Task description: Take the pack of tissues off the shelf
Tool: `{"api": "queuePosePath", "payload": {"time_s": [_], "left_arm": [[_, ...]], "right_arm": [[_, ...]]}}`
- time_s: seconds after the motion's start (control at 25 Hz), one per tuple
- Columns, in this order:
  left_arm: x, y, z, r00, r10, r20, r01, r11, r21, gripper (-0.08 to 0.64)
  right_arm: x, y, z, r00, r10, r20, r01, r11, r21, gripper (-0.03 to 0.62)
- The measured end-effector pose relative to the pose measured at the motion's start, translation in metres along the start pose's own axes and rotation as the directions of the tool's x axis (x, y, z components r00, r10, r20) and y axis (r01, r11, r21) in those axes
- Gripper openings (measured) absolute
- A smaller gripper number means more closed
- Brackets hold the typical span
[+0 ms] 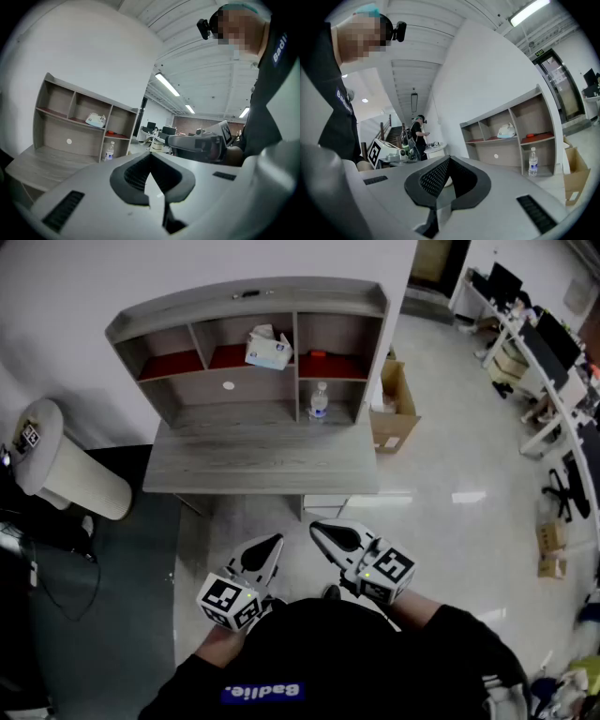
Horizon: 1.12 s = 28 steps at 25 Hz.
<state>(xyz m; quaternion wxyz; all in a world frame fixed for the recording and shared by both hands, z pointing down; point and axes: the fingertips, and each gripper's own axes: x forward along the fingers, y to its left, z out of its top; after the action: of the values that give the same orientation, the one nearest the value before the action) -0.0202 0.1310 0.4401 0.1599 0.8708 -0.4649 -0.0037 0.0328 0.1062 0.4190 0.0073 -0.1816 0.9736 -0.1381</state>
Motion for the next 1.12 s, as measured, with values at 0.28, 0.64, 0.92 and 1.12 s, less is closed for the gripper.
{"api": "queuePosePath", "payload": {"time_s": [0.28,0.64,0.92,1.12], "left_arm": [[0.000,0.000,0.002,1.000,0.005,0.014,-0.005,1.000,0.005,0.002],[0.002,-0.006,0.000,1.000,0.010,0.008,-0.010,1.000,0.006,0.002],[0.006,-0.012,0.008,0.999,0.019,0.026,-0.020,0.999,0.028,0.002],[0.015,-0.017,0.013,0.999,0.031,0.041,-0.032,0.999,0.041,0.002]], "right_arm": [[-0.002,0.000,0.003,1.000,0.003,0.005,-0.003,1.000,-0.005,0.026],[-0.005,0.004,0.005,1.000,0.019,0.005,-0.019,1.000,0.000,0.026],[-0.012,-0.002,0.008,1.000,0.020,0.011,-0.020,1.000,0.009,0.026],[-0.021,-0.011,0.012,1.000,0.019,0.018,-0.019,1.000,0.004,0.026]]}}
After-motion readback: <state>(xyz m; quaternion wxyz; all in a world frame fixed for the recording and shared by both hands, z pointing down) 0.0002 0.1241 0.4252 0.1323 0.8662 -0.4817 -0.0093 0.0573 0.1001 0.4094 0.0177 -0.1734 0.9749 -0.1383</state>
